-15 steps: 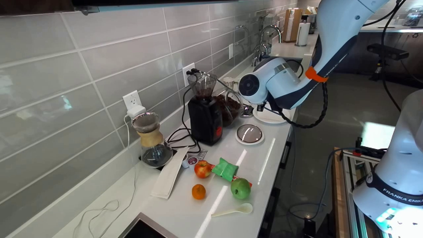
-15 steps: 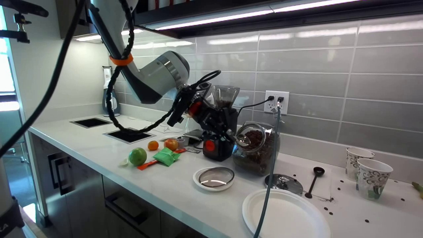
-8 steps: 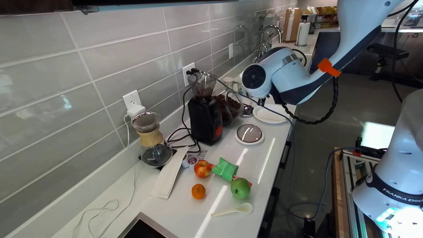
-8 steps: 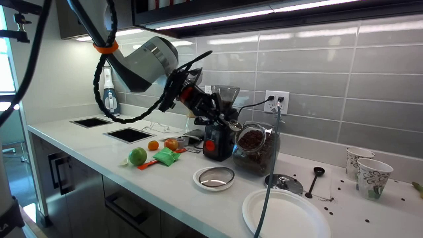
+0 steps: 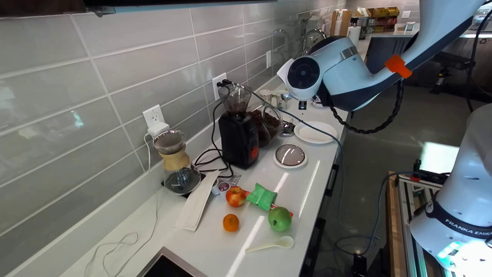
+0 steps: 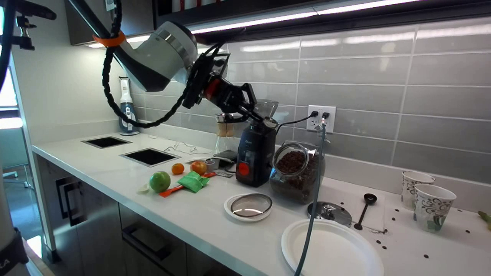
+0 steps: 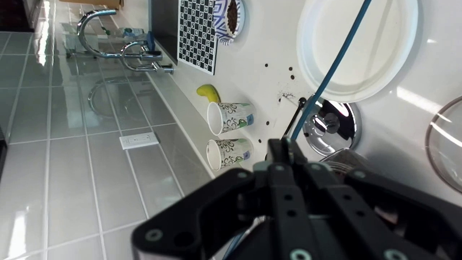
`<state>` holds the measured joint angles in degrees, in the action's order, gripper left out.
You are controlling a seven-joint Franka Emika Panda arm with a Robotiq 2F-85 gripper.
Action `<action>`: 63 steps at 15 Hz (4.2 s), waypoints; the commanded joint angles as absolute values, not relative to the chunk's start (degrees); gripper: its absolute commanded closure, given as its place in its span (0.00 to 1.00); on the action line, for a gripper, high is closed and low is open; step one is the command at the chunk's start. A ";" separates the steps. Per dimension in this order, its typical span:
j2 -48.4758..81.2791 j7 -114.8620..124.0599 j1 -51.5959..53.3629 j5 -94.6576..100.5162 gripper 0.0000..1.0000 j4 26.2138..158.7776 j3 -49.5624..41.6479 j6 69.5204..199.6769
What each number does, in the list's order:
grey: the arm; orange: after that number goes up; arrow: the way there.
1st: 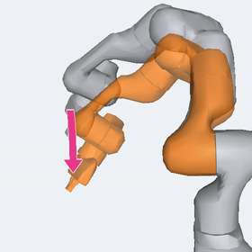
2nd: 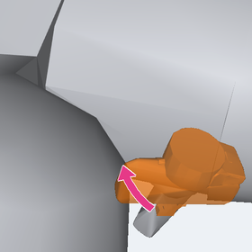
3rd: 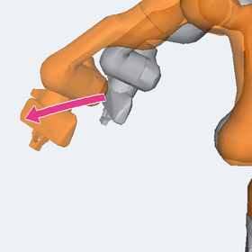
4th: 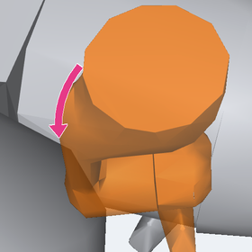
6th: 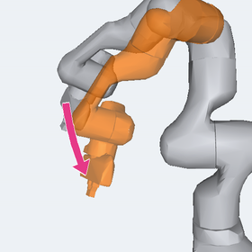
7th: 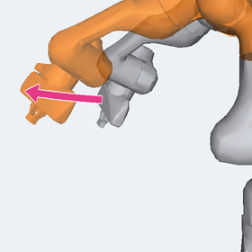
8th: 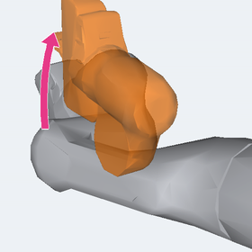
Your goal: Take a scoop of coffee grounds and place them in the coffee blender
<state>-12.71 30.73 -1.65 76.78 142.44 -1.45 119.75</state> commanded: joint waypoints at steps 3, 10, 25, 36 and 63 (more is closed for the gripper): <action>-15.46 25.24 -1.39 81.14 0.99 143.00 -1.75 120.77; -16.58 28.45 -0.26 89.32 0.99 142.51 -1.47 121.94; -15.72 33.93 1.06 94.76 0.99 140.69 -1.65 126.89; -10.87 33.12 0.31 95.14 0.99 134.30 -3.74 137.75; -5.17 23.79 -1.14 72.34 0.99 128.49 -10.77 166.24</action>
